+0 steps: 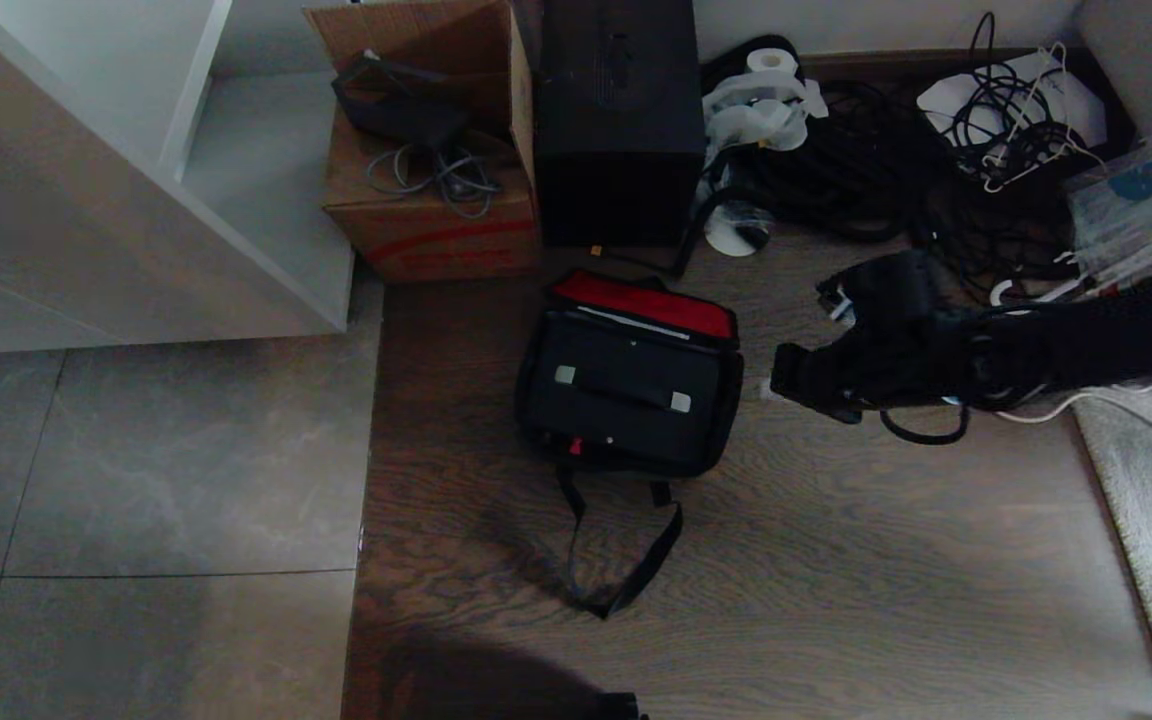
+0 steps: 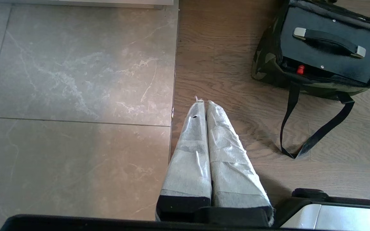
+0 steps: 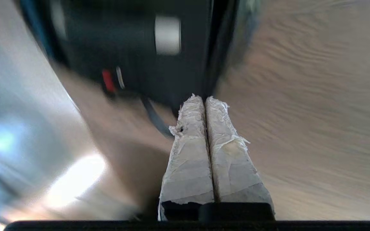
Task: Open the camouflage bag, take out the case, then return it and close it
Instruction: Close the top of the storage box
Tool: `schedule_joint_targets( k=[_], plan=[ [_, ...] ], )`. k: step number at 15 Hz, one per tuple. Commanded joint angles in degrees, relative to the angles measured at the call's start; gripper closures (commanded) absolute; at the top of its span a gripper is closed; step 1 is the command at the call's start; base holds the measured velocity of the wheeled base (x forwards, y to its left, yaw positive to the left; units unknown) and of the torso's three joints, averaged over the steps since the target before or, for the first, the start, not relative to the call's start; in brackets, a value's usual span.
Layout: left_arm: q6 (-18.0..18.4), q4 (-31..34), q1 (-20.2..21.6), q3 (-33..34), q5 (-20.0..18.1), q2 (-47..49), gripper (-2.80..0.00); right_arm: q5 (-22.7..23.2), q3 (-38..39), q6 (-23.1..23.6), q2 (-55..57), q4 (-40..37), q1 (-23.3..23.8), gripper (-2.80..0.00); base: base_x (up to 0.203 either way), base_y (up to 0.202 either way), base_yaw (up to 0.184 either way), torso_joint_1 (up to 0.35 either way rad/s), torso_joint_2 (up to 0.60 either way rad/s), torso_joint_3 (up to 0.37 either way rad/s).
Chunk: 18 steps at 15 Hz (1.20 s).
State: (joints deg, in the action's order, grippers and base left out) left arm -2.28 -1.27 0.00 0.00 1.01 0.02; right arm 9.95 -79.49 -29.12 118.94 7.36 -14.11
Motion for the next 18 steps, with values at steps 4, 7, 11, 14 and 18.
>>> schedule_joint_targets(
  k=[4,7,11,14,18],
  plan=[
    [0.0,-0.1,0.0,0.5,0.0,0.0,0.00,1.1,-10.2,-13.6,10.6,6.1,2.3,-2.80,0.000,0.000,0.000,0.000,0.00,0.000],
    [0.0,-0.1,0.0,0.5,0.0,0.0,0.00,2.7,-10.2,-13.6,11.8,7.2,2.9,-2.80,0.000,0.000,0.000,0.000,0.00,0.000],
    [0.0,-0.1,0.0,0.5,0.0,0.0,0.00,2.5,-12.9,-17.0,15.8,15.0,3.7,-2.80,0.000,0.000,0.000,0.000,0.00,0.000],
    [0.0,-0.1,0.0,0.5,0.0,0.0,0.00,1.0,-18.7,-19.7,19.2,19.9,5.5,-2.80,0.000,0.000,0.000,0.000,0.00,0.000],
    [0.0,0.0,0.0,0.5,0.0,0.0,0.00,0.9,-23.9,-19.7,23.9,18.4,6.4,-2.80,0.000,0.000,0.000,0.000,0.00,0.000]
  ],
)
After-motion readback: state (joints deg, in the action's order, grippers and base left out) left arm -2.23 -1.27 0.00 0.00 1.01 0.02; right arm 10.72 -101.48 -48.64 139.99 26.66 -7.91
